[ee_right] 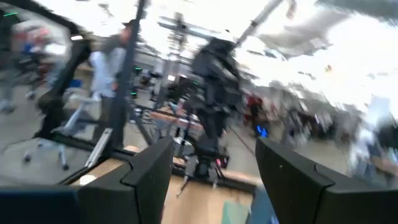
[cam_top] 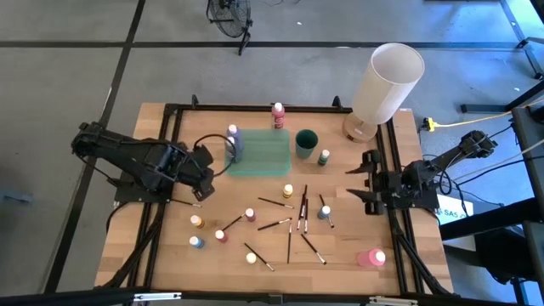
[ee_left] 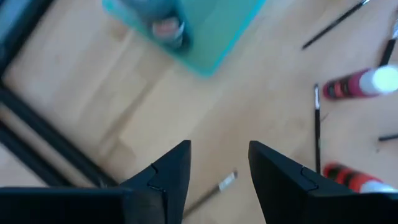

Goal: Pick & Place Paint Supplies
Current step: Put the right small blue paint bottle into the green bin

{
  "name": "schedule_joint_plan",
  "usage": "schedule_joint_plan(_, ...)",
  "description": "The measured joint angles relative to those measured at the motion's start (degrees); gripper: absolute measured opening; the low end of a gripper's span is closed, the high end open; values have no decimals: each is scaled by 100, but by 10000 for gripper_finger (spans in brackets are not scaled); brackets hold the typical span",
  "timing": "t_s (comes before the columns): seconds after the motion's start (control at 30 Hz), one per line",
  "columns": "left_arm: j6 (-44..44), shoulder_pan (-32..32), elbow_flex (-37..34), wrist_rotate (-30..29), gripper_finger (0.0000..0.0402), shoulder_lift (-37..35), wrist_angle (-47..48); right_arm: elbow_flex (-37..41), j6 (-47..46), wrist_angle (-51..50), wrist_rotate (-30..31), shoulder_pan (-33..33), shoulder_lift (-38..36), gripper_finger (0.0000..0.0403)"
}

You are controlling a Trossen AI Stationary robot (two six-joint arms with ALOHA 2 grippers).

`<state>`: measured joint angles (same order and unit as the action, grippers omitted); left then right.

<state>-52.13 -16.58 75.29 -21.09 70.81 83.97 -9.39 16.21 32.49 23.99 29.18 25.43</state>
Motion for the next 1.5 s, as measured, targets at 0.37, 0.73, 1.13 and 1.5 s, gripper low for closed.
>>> schedule_joint_plan(0.37,1302,-564,-2,-1409,152,-107,-793,0,-1481,-813,238,20,229,232)
schedule_joint_plan(0.73,2538,-729,-336,-1553,141,-916,-1830,-834,-2428,-2313,239,23,797,232)
schedule_joint_plan(1.13,3837,-308,-2504,-777,120,-2446,-4973,-2189,-4052,-4770,171,21,1531,231)
schedule_joint_plan(1.5,4539,101,-3836,360,115,-2642,-7232,-3131,-3952,-5666,-396,12,2136,223)
